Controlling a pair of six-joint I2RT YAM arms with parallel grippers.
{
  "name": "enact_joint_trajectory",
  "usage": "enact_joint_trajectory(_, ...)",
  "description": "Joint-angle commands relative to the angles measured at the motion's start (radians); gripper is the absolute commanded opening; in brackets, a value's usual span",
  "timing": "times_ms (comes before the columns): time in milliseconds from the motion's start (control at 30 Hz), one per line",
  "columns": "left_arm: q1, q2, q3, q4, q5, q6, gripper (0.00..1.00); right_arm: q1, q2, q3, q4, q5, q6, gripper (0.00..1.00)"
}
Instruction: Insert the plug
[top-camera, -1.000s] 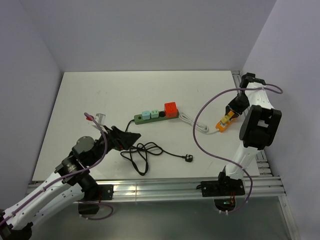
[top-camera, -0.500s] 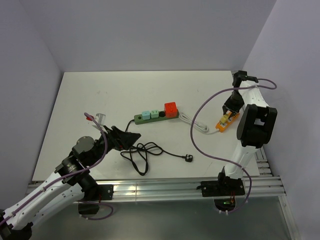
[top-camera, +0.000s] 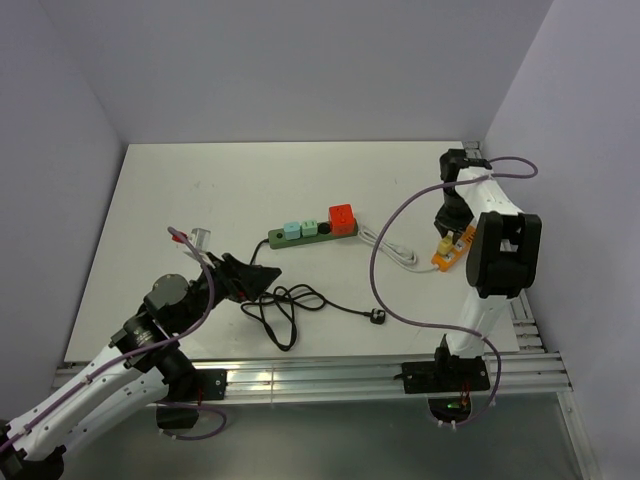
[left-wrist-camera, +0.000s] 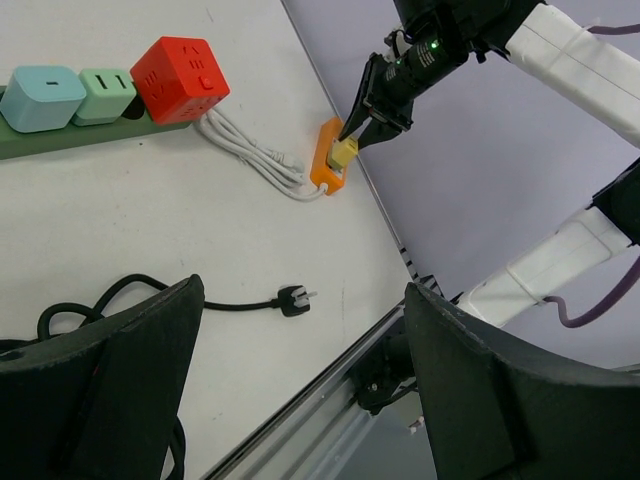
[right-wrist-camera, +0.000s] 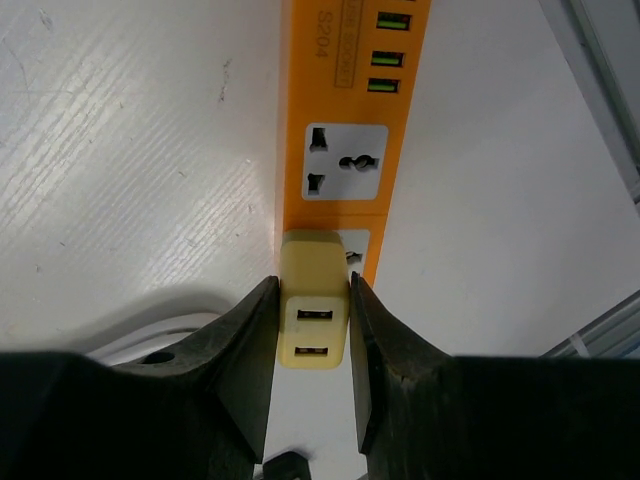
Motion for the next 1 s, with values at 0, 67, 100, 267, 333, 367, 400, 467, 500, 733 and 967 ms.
enact_joint_trajectory(0, 0.000, -0.007, 0.001, 0.037, 0.005, 0.000, 0.86, 0.012, 0.014, -0.107, 0.001, -0.008, 0.080, 0.00)
enact_joint_trajectory(67, 0.000, -0.010, 0.002, 0.031, 0.005, -0.003, 0.86, 0.012, 0.014, -0.145, 0.030, -0.013, 0.113, 0.00)
enact_joint_trajectory(100, 0.000, -0.012, 0.003, 0.030, 0.004, -0.003, 0.86, 0.012, 0.011, -0.160, 0.041, -0.018, 0.126, 0.00)
enact_joint_trajectory(267, 0.000, -0.026, 0.009, 0.005, -0.013, 0.000, 0.86, 0.014, -0.066, -0.324, 0.132, -0.018, 0.167, 0.00)
enact_joint_trajectory(333, 0.000, -0.027, 0.006, 0.011, -0.012, -0.003, 0.86, 0.011, -0.086, -0.358, 0.159, -0.010, 0.169, 0.00)
enact_joint_trajectory(367, 0.000, -0.027, 0.005, 0.017, -0.010, -0.006, 0.86, 0.011, -0.095, -0.379, 0.162, -0.007, 0.169, 0.00)
enact_joint_trajectory(400, 0.000, -0.026, 0.003, 0.024, -0.006, -0.006, 0.86, 0.011, -0.098, -0.387, 0.166, -0.001, 0.167, 0.00)
enact_joint_trajectory(467, -0.002, -0.018, 0.002, 0.030, 0.003, -0.009, 0.86, 0.015, -0.110, -0.421, 0.185, 0.011, 0.173, 0.00)
enact_joint_trajectory(500, 0.000, -0.015, 0.002, 0.031, 0.005, -0.011, 0.86, 0.015, -0.112, -0.430, 0.193, 0.005, 0.173, 0.00)
enact_joint_trajectory(733, -0.002, 0.002, 0.012, 0.021, 0.004, -0.006, 0.86, 0.019, -0.168, -0.375, 0.216, 0.005, 0.108, 0.00)
enact_joint_trajectory(967, 0.000, 0.017, 0.031, 0.010, 0.005, -0.014, 0.87, 0.019, -0.277, -0.226, 0.207, -0.025, 0.005, 0.54)
